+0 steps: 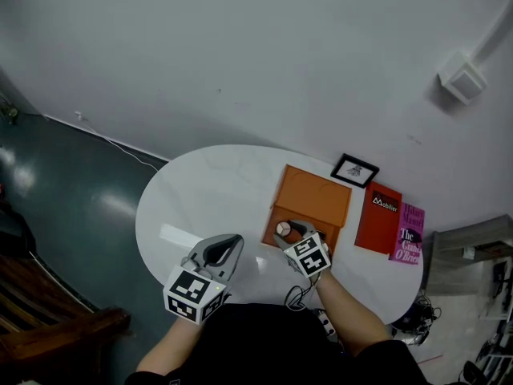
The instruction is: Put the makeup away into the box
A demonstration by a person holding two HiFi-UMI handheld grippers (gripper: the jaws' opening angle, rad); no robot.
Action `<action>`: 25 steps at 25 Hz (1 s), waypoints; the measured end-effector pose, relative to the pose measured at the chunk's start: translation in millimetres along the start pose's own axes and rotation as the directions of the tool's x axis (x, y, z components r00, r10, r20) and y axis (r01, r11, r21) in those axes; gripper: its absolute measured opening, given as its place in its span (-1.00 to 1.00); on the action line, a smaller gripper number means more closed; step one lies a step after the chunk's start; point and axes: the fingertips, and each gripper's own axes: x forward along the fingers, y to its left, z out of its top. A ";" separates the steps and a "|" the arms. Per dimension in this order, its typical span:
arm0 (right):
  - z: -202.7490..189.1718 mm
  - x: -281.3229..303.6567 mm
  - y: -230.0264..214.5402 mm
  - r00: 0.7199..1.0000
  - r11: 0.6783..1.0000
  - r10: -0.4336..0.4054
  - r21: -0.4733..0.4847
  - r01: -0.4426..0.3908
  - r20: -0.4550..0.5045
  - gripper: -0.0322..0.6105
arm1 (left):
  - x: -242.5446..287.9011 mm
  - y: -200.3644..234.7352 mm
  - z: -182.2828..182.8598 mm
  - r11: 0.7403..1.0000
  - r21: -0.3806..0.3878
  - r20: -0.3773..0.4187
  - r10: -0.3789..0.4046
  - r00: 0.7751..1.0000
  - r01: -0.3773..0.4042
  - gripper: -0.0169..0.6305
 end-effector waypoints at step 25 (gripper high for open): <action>-0.7 16.2 -10.1 0.999 1.000 -0.001 0.018 0.002 -0.039 -0.17 | -24.9 11.4 -16.7 0.997 -0.056 -0.010 0.058 0.998 -0.059 -0.91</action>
